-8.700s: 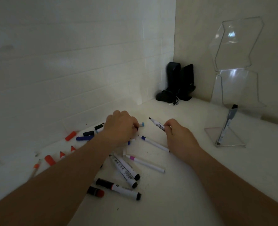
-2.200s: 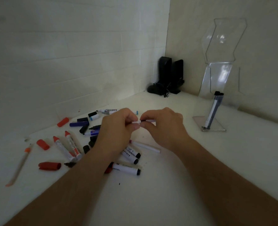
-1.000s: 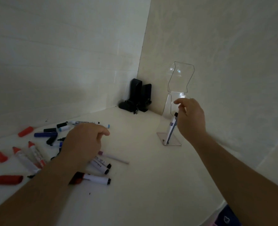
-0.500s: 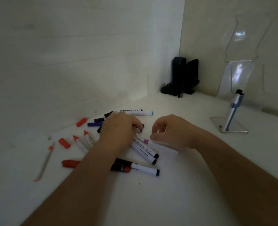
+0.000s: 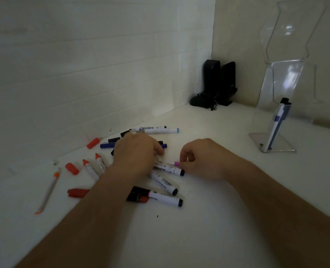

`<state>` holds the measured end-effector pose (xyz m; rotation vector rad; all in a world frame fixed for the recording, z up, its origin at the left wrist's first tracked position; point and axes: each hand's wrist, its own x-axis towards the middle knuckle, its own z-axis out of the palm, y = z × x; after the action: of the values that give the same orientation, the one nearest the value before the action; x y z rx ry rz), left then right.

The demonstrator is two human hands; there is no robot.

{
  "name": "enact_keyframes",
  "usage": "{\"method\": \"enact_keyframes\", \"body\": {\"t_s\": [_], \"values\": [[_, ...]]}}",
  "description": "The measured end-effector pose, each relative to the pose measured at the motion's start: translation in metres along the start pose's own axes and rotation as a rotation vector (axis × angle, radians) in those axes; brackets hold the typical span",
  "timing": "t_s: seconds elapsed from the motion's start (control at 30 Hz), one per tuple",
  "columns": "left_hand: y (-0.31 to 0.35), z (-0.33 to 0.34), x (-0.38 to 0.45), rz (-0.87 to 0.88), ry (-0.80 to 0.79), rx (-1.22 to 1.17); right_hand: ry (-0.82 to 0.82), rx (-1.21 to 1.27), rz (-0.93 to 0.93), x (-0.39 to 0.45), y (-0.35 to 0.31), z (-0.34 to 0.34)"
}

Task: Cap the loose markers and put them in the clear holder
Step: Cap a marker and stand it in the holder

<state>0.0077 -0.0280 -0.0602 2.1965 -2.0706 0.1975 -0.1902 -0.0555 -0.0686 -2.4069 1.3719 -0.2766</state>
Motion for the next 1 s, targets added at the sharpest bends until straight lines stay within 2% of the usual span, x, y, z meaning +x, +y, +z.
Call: {"method": "enact_keyframes", "body": {"t_s": [0.47, 0.6, 0.67, 0.83, 0.93, 1.0], "values": [[0.005, 0.002, -0.002, 0.055, 0.075, -0.04, 0.051, 0.038, 0.012, 0.0, 0.005, 0.002], [0.004, 0.001, 0.001, 0.052, 0.222, -0.191, 0.138, 0.182, -0.013, -0.003, 0.014, -0.005], [0.006, 0.001, 0.002, 0.026, 0.212, -0.275, 0.183, 0.253, -0.027, -0.003, 0.016, -0.004], [0.012, -0.001, -0.003, 0.019, 0.241, -0.403, 0.37, 0.223, -0.065, 0.001, 0.016, 0.001], [0.015, -0.007, -0.006, 0.017, 0.259, -0.429, 0.405, 0.225, -0.059, 0.001, 0.017, 0.0], [0.019, -0.011, -0.004, 0.015, 0.199, -0.395, 0.414, 0.215, -0.065, 0.001, 0.017, 0.0]]}}
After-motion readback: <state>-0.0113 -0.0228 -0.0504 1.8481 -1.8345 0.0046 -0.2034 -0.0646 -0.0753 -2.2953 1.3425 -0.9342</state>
